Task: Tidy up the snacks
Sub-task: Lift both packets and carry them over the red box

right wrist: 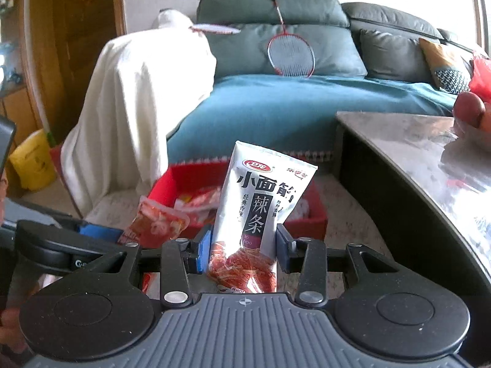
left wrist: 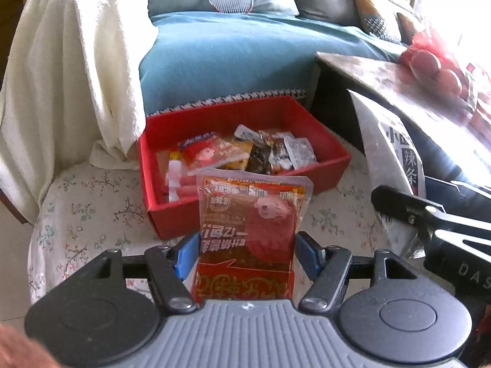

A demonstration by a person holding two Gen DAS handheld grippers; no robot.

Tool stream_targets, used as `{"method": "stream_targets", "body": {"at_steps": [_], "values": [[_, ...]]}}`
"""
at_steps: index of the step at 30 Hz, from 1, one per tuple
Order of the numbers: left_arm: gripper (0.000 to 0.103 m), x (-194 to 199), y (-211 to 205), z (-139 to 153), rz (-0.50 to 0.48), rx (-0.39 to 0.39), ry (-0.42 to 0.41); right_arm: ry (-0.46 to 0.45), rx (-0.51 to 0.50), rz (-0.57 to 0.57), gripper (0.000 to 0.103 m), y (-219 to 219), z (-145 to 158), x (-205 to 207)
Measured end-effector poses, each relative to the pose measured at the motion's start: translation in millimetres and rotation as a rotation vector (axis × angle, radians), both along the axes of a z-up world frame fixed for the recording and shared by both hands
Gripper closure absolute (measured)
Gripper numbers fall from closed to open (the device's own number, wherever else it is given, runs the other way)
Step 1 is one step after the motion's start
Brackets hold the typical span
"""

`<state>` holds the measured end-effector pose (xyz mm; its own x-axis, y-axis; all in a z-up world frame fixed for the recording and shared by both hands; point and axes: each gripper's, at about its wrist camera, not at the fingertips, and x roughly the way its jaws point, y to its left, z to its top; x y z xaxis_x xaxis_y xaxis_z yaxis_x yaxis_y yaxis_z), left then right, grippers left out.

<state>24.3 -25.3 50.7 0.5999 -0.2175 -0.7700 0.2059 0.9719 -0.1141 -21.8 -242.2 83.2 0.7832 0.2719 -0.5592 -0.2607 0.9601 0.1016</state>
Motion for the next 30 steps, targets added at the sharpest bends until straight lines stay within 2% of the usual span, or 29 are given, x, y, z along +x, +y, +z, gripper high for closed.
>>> {"method": "stream_targets", "body": {"at_steps": [6,19,30], "values": [[0.043,9.0,1.1,9.5,0.034,-0.009,-0.038,-0.069,-0.001,-0.019,0.053,1.0,11.7,9.8],[0.042,27.4,4.3,28.8,0.085,0.016,-0.136,-0.143,-0.008,-0.030,0.053,7.5,21.5,31.1],[0.042,45.1,1.9,45.2,0.118,0.038,-0.214,-0.191,0.007,-0.070,0.053,-3.6,29.8,49.2]]}}
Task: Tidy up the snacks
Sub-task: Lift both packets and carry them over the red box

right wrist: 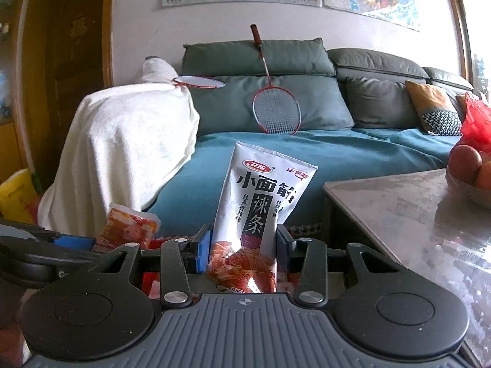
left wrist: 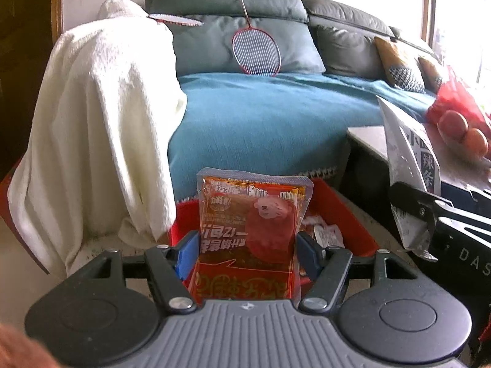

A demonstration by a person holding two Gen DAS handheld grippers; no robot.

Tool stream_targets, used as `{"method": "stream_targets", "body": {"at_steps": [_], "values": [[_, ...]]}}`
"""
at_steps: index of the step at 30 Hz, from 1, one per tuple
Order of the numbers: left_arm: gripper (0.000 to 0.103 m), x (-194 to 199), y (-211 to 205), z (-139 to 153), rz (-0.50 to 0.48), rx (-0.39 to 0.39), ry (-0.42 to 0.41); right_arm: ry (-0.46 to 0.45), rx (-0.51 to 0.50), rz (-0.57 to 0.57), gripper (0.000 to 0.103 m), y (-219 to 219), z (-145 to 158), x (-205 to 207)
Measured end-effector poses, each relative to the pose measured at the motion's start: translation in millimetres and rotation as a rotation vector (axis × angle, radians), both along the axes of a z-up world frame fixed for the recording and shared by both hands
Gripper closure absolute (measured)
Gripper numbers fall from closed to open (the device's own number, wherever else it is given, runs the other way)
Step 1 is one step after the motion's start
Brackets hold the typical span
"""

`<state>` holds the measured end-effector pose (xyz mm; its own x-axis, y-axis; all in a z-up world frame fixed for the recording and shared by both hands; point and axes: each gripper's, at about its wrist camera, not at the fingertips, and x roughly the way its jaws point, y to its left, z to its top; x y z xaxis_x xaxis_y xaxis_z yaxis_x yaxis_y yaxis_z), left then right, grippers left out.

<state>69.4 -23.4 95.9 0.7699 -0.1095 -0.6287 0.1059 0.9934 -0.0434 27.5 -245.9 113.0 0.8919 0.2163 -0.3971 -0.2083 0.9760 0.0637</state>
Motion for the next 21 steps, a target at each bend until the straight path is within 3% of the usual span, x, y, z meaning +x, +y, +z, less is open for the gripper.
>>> {"method": "stream_targets", "body": {"at_steps": [21], "values": [[0.042,29.2,-0.7,9.1,0.032,0.033,-0.049,-0.031,-0.043,0.001,0.052,0.0,8.1,39.7]]}}
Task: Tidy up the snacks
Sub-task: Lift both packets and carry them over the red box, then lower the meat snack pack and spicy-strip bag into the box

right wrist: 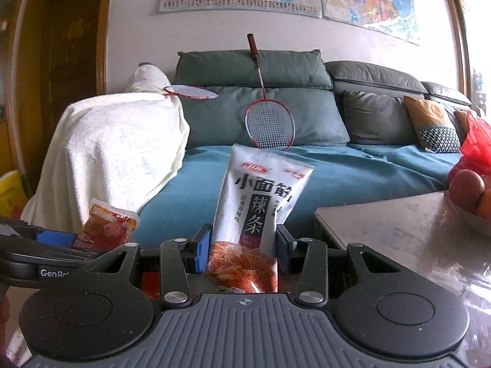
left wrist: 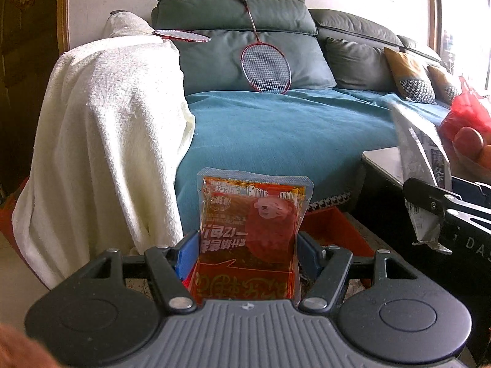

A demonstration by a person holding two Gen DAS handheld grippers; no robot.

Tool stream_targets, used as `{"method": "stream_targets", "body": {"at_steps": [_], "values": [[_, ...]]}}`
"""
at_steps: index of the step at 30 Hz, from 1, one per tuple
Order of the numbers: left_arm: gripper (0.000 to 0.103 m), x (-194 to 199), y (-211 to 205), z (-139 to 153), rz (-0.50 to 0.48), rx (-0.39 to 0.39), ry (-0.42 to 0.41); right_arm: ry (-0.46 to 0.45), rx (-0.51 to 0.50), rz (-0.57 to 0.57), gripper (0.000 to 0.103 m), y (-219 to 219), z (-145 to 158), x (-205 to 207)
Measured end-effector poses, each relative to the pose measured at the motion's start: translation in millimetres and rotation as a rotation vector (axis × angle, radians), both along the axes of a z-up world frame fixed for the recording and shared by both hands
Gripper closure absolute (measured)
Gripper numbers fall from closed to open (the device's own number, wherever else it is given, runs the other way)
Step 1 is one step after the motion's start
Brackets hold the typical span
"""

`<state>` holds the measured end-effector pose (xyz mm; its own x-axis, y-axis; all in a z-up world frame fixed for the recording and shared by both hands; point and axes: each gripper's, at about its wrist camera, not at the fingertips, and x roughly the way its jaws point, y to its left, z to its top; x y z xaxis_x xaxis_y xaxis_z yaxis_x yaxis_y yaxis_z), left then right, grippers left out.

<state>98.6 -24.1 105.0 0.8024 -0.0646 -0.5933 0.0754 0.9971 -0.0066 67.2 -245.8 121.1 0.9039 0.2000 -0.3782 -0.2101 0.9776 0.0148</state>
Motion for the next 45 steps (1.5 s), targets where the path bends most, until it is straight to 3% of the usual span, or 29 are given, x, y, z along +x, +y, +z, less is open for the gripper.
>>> {"method": "stream_targets", "body": {"at_steps": [6,11,16,45], "values": [[0.042,14.6,-2.7,-4.7,0.006,0.016,0.013,0.029,-0.010,0.015,0.055,4.0,-3.9,11.4],[0.042,29.2,-6.1,-17.6,0.008,0.027,0.053,0.141,-0.024,0.049,0.065,9.4,-26.4,34.1],[0.042,42.1,-10.7,-34.0,0.003,0.050,0.102,0.232,-0.035,0.053,0.066,11.0,-53.3,55.0],[0.042,88.1,-24.8,-66.1,0.015,0.082,0.206,0.279,-0.091,0.082,0.066,23.8,-62.9,91.2]]}}
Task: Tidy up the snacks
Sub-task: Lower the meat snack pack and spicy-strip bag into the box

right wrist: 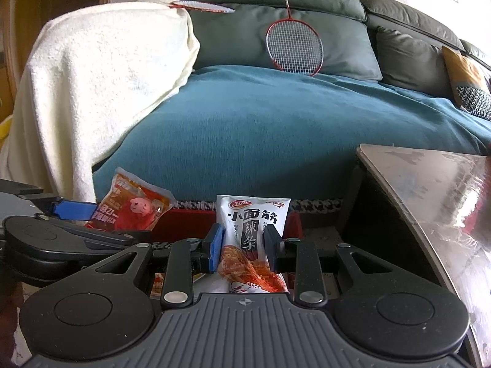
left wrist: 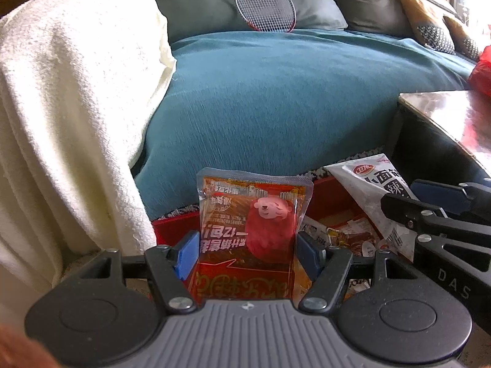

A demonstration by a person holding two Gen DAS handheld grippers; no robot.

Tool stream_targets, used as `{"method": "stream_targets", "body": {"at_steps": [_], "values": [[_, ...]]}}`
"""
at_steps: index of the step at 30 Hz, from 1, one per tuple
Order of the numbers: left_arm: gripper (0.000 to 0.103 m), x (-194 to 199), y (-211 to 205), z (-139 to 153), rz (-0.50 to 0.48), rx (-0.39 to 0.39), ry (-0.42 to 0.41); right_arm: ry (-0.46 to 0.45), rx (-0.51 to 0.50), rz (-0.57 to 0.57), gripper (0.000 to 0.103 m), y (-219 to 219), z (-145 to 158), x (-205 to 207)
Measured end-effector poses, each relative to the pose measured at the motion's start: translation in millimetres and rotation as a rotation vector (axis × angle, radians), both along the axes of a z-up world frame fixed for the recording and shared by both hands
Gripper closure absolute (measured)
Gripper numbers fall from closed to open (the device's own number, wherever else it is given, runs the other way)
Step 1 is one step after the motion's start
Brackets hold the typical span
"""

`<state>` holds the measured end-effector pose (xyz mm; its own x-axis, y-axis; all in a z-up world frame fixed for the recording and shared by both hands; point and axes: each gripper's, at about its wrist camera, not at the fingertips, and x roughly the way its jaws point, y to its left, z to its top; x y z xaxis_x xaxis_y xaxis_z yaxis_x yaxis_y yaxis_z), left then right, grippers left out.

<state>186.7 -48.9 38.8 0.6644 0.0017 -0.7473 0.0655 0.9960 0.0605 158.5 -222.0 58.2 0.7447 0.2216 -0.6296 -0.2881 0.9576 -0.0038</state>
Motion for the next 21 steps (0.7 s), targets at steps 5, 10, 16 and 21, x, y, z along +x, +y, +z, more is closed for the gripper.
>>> {"method": "stream_targets", "body": {"at_steps": [5,10,16,21], "values": [[0.042,7.7,-0.1,-7.5,0.010,0.003,0.027,0.015,-0.017,0.007,0.066,1.7,-3.5,3.3],[0.042,15.2,-2.5,-11.4,0.012,0.011,0.040,0.013,-0.025,0.012,0.066,2.4,-3.5,6.0],[0.042,20.4,-1.2,-14.9,0.012,-0.003,0.063,0.018,-0.034,0.018,0.066,3.1,-5.6,6.2],[0.042,25.9,-0.9,-20.8,0.008,0.000,0.094,0.029,-0.045,0.028,0.066,5.5,-6.8,9.0]]}}
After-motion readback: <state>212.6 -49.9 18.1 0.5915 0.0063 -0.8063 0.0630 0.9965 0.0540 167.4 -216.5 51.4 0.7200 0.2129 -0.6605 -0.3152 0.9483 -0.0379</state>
